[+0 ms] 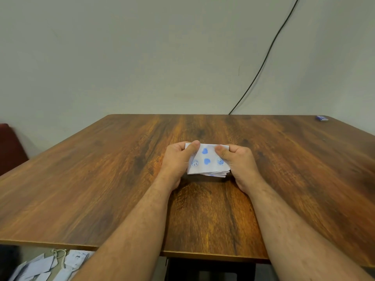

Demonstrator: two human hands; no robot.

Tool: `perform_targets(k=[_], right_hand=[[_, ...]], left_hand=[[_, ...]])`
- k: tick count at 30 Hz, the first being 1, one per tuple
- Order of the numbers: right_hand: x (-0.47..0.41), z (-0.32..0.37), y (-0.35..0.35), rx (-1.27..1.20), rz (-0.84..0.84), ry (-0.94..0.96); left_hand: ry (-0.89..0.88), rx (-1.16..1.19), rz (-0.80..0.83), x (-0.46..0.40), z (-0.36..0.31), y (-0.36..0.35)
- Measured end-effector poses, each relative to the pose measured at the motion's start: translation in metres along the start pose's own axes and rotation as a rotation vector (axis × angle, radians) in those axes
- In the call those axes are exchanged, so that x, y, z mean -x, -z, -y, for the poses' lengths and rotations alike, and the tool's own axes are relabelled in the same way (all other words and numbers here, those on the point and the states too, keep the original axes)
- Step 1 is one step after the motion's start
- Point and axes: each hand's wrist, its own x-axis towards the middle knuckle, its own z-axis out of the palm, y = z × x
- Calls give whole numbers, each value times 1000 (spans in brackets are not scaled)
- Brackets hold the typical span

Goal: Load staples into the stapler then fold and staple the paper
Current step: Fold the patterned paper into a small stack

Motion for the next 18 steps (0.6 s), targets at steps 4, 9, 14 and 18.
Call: perform_targets(k=[4,9,14,18], right_hand=[[-1,-1,3,-23,29,-13],[-4,-4,1,-24,104,-46],[-5,-6,1,-18,122,-64],[-6,-6,1,8,97,-49]], left_hand=[[-6,39,53,2,0,1],[-17,51,24,0,3,1],[-28,33,20,-1,4,1],[-33,31,33,-1,5,1]])
